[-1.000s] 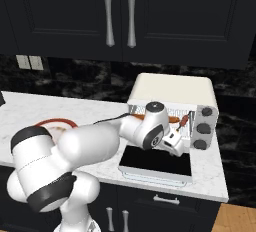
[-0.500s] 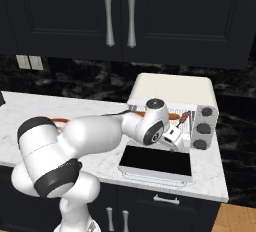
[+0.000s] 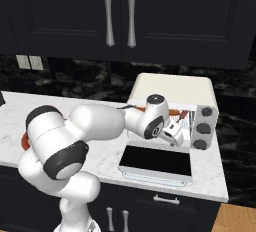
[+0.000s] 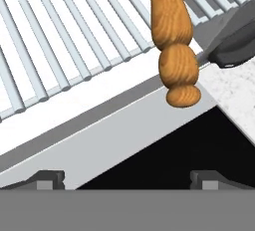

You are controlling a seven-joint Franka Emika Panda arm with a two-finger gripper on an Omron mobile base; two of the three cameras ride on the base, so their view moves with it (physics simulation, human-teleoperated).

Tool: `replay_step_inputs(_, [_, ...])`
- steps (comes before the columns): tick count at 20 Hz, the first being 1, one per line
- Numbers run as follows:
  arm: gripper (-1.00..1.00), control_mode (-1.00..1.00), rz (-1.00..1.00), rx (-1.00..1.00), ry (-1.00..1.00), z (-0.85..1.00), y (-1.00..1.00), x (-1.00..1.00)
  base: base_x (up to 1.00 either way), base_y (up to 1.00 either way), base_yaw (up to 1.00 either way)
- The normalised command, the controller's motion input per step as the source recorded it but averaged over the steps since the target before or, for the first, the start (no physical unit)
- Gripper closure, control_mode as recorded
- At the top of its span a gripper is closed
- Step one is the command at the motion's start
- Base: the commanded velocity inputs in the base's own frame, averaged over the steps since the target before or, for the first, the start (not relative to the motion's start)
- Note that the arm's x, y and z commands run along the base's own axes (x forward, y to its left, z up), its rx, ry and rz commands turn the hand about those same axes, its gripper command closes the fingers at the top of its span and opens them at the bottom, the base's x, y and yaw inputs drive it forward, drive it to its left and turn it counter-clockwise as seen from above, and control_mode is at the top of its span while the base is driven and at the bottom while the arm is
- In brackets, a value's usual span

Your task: Pick up the kebab skewer and baguette bread, and place them inside the toaster oven. Close the toaster oven door and start by setting the timer.

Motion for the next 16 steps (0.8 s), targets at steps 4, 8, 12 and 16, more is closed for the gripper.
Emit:
replay_step_inputs(4, [-1.00,-1.00,0.00,0.01,0.00,0.00,0.00,0.22,0.00,0.00,0.00])
replay_step_inputs(8, [-1.00,-1.00,0.00,0.01,-0.01,0.00,0.00,0.12,0.00,0.00,0.00])
replay_step_inputs(12, [-1.00,-1.00,0.00,0.01,-0.05,0.00,0.00,0.12,0.00,0.00,0.00])
replay_step_inputs(16, [-1.00,-1.00,0.00,0.02,-0.06,0.00,0.00,0.04,0.00,0.00,0.00])
